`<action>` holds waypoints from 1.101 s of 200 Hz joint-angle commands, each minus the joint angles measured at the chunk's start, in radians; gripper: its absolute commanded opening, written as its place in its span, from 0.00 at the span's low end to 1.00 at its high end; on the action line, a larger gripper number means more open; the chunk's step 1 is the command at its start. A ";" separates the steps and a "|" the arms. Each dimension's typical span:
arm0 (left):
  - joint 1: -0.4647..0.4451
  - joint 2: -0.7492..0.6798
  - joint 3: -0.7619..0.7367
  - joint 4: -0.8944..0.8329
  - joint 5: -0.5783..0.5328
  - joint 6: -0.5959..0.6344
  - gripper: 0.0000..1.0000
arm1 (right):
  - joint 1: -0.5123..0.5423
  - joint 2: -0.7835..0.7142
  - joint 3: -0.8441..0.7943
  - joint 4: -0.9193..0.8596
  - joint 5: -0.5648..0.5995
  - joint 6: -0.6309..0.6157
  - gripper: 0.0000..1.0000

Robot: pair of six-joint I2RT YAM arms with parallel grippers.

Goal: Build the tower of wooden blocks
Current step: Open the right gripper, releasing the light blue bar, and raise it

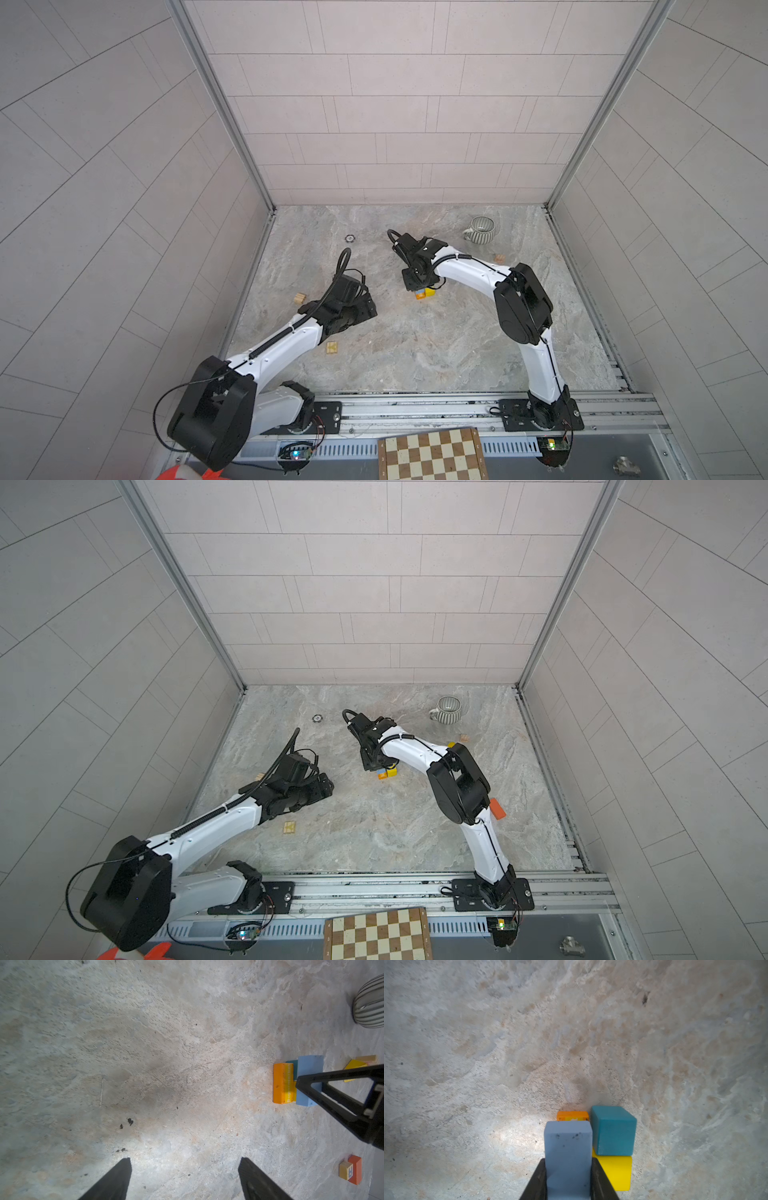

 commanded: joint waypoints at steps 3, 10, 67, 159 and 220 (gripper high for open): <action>0.004 0.003 0.008 0.003 0.002 0.014 0.87 | -0.003 -0.026 -0.012 -0.012 0.023 -0.001 0.32; 0.005 0.003 0.008 0.002 0.003 0.014 0.87 | -0.002 -0.026 -0.013 -0.012 0.025 -0.001 0.32; 0.005 -0.003 -0.001 0.005 -0.001 0.010 0.88 | -0.002 -0.027 -0.015 -0.010 0.028 -0.003 0.38; 0.005 0.021 0.003 0.038 0.003 -0.003 0.78 | -0.002 -0.098 -0.029 -0.017 0.038 -0.010 0.40; 0.000 0.159 0.093 0.067 0.066 0.003 0.40 | -0.103 -0.235 -0.125 0.012 -0.057 -0.026 0.40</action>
